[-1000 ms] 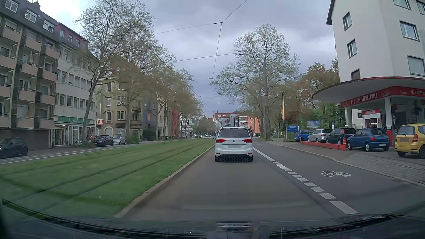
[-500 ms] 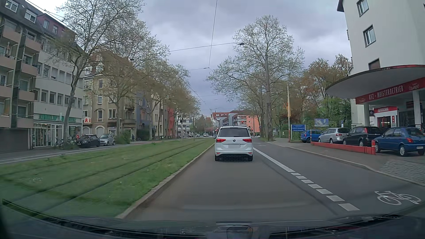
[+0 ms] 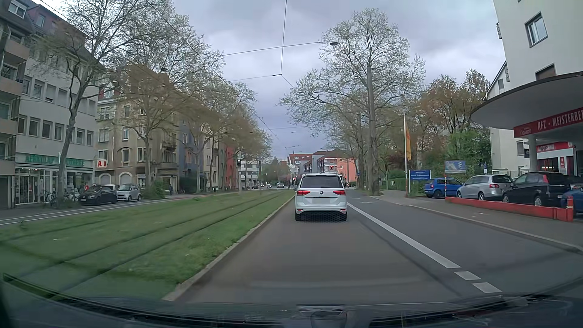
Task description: Follow the waypoints while adhering to traffic rules and regulations
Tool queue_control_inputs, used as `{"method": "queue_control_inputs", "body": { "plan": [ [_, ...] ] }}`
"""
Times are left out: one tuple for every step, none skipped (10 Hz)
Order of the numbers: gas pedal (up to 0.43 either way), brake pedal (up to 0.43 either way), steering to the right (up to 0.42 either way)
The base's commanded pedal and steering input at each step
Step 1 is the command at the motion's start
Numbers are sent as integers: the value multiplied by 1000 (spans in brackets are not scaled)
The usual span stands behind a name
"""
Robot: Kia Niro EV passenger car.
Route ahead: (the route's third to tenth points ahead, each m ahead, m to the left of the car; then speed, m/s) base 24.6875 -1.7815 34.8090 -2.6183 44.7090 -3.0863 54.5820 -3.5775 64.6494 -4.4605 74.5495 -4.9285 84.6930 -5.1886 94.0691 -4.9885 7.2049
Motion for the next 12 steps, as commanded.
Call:
{"method": "queue_control_inputs", "body": {
  "plan": [
    [59,0,5],
    [59,0,5],
    [59,0,5],
    [59,0,4],
    [59,0,4],
    [47,0,5],
    [39,0,4],
    [39,0,5],
    [39,0,5],
    [39,0,5],
    [39,0,4],
    [39,0,5]
  ]
}}
